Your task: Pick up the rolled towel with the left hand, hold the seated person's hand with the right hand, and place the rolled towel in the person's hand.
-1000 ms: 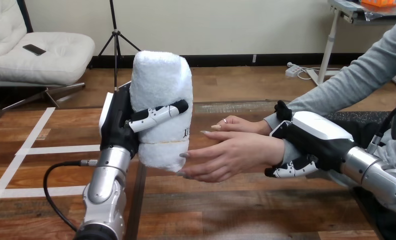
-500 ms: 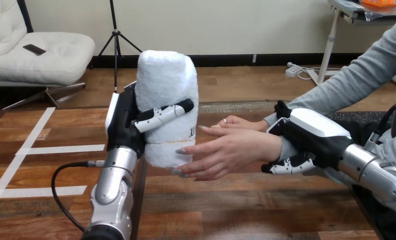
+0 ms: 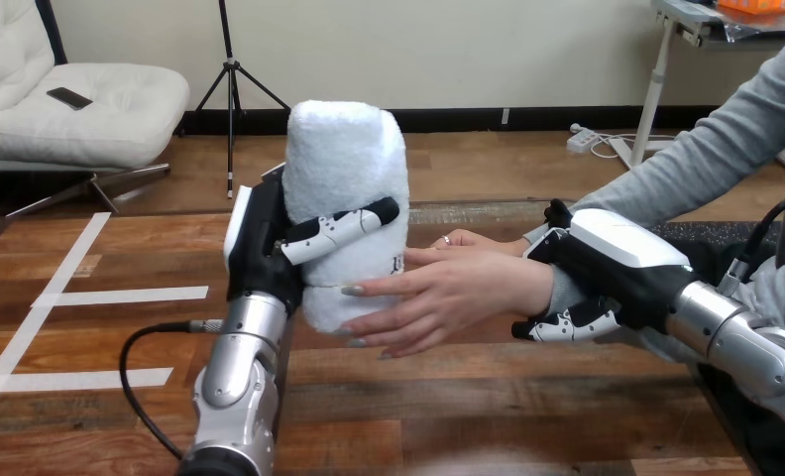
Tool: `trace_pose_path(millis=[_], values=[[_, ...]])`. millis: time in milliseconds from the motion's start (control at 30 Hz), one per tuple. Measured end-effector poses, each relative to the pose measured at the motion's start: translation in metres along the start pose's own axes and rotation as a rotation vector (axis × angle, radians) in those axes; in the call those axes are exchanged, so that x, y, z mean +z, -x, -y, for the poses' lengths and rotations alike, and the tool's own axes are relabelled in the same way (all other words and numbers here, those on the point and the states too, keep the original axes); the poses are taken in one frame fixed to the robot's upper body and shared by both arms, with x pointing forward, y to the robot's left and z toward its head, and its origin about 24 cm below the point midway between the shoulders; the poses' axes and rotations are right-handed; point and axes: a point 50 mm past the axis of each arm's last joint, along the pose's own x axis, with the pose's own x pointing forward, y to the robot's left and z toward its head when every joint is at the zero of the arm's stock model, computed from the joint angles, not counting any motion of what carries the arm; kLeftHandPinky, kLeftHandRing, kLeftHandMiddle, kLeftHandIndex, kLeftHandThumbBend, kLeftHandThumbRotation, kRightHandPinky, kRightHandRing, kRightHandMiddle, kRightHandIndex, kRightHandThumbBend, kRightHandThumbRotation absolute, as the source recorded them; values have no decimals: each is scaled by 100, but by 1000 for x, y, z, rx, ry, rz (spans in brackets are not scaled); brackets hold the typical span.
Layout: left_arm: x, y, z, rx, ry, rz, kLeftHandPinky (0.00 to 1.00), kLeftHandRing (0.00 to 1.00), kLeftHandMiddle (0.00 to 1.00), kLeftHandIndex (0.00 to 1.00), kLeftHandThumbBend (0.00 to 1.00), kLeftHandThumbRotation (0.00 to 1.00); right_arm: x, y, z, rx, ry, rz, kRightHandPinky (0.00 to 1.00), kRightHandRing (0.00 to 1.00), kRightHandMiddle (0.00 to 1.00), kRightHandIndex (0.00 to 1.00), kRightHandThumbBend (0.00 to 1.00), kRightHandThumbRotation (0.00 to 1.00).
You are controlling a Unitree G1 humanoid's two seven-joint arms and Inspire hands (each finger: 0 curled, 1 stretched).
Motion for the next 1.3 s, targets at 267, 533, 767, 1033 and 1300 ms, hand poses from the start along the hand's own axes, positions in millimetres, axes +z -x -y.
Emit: trace_pose_path(millis=[267, 533, 767, 1033, 1300], values=[[-1, 0, 7, -4, 26, 5, 30, 34, 39, 40, 66, 0, 0, -1, -1, 4, -3, -3, 16, 20, 25, 26, 51, 16], [-2, 0, 14, -13, 41, 11, 31, 34, 39, 41, 67, 0, 0, -2, -2, 7, -8, -9, 16, 20, 25, 26, 51, 18], [-2, 1, 19, -17, 53, 26, 31, 34, 39, 41, 68, 0, 0, -3, -2, 11, -9, -15, 16, 20, 25, 25, 51, 19], [-4, 4, 23, -21, 67, 26, 31, 34, 39, 41, 68, 0, 0, -4, -2, 13, -11, -21, 16, 19, 25, 25, 52, 18], [-7, 6, 24, -18, 75, 17, 32, 34, 39, 41, 69, 0, 0, -5, -3, 15, -15, -26, 16, 20, 25, 26, 52, 19]])
